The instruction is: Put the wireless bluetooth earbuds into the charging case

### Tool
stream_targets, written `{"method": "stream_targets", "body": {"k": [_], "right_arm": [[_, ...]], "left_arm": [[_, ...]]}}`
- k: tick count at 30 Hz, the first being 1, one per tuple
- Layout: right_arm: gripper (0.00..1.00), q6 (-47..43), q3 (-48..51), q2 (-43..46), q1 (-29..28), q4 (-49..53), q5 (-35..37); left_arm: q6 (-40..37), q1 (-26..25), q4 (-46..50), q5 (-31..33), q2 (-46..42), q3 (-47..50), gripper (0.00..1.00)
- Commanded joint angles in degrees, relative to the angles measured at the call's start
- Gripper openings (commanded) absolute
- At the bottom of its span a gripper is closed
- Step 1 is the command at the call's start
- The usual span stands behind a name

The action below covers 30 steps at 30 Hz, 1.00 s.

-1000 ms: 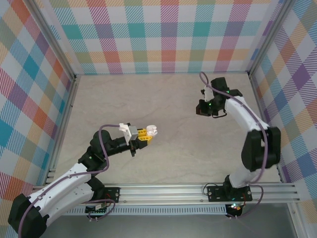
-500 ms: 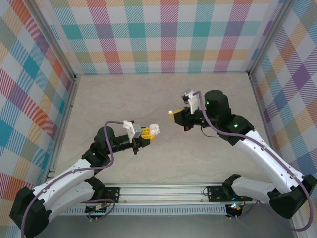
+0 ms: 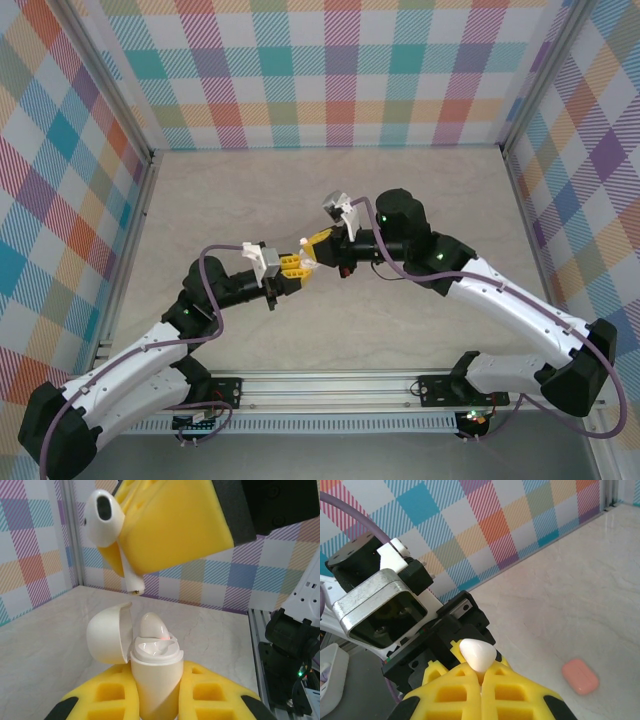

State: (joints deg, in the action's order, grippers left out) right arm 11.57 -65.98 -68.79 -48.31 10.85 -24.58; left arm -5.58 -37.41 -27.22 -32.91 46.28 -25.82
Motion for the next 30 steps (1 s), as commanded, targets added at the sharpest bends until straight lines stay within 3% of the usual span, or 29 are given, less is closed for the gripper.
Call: {"method": "stream_targets", "body": {"k": [1,30], "right_arm": [[0.0,-0.96,1.15,1.45,-0.85,-3.29,-0.48],[0.0,-3.31,3.86,3.23,-3.98,-3.09,10.34]], "left_arm": [[1.27,-0.38,-3.99,0.38,-0.77,-1.0,0.0],[4.46,-0.65,-7.23,3.89,-1.61,0.33,0.0]]}}
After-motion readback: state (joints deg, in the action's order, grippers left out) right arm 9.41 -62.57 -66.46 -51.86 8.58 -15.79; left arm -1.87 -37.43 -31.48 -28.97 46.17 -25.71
